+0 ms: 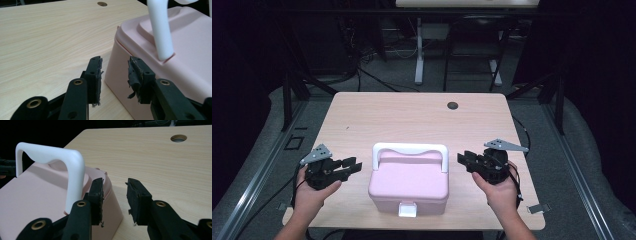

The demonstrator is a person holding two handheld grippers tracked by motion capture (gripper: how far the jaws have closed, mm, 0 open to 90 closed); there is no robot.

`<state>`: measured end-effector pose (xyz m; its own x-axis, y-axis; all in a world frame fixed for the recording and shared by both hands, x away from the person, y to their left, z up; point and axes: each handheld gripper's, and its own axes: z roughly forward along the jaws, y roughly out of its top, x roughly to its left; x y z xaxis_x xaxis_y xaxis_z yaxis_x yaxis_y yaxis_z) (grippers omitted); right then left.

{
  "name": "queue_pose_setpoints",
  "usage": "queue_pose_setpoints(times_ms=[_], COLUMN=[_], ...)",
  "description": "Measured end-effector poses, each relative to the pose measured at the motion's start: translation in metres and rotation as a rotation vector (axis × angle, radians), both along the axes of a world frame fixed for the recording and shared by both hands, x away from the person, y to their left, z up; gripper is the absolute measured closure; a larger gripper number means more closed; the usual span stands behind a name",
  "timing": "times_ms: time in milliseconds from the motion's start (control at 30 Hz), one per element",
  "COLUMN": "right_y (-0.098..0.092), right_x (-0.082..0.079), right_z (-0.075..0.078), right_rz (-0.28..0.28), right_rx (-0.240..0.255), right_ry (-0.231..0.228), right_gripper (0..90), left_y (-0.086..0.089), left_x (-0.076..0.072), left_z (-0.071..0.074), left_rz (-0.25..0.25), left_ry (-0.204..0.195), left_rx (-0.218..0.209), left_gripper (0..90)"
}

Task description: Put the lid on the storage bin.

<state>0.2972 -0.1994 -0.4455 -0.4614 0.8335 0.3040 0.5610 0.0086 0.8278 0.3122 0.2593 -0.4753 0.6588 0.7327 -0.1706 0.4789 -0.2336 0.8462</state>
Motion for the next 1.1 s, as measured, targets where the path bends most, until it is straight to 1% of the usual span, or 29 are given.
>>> queue_pose_setpoints(times_ms=[67, 100, 133, 167, 267, 367, 500, 633, 733, 800, 867, 900, 1067, 1100], right_y=[-0.001, -0.001, -0.001, -0.002, -0.003, -0.003, -0.005, -0.008, -0.011, -0.012, -0.012, -0.012, -0.013, -0.013], right_x=[0.001, 0.001, 0.001, 0.001, 0.002, 0.003, 0.002, 0.002, 0.002, 0.002, 0.002, 0.002, 0.001, 0.0], right_z=[-0.001, -0.002, -0.003, -0.003, -0.006, -0.009, -0.013, -0.019, -0.025, -0.029, -0.032, -0.033, -0.041, -0.042], right_rz=[-0.004, -0.008, -0.01, -0.013, -0.022, -0.033, -0.054, -0.077, -0.088, -0.097, -0.103, -0.107, -0.123, -0.126], right_rx=[-0.002, 0.001, 0.002, 0.003, -0.003, -0.009, -0.011, -0.02, -0.02, -0.029, -0.028, -0.026, -0.032, -0.034], right_ry=[-0.001, -0.003, -0.002, -0.002, -0.008, -0.012, -0.02, -0.023, -0.012, -0.014, -0.015, -0.015, -0.012, -0.01], right_gripper=[64.4, 64.1, 63.9, 63.8, 63.2, 62.9, 62.5, 62.2, 61.8, 61.6, 61.4, 61.4, 61.3, 61.3], left_y=[0.0, 0.001, 0.001, 0.001, 0.002, 0.003, 0.002, 0.002, 0.003, 0.003, 0.003, 0.004, 0.007, 0.007], left_x=[0.005, 0.006, 0.009, 0.01, 0.017, 0.023, 0.029, 0.034, 0.037, 0.039, 0.04, 0.041, 0.041, 0.042], left_z=[-0.001, -0.001, -0.002, -0.002, -0.004, -0.006, -0.01, -0.014, -0.017, -0.02, -0.022, -0.023, -0.029, -0.029], left_rz=[0.01, 0.011, 0.02, 0.026, 0.043, 0.055, 0.076, 0.089, 0.101, 0.106, 0.111, 0.11, 0.126, 0.13], left_ry=[0.003, 0.004, 0.004, 0.011, 0.012, 0.026, 0.032, 0.035, 0.038, 0.038, 0.037, 0.037, 0.042, 0.042], left_rx=[-0.007, 0.002, -0.008, -0.007, -0.018, -0.021, -0.02, -0.006, -0.009, -0.011, -0.006, 0.006, 0.007, 0.014], left_gripper=[61.2, 60.8, 60.4, 60.0, 59.5, 59.0, 58.5, 58.2, 58.0, 57.9, 57.4, 57.3, 57.0, 56.9])
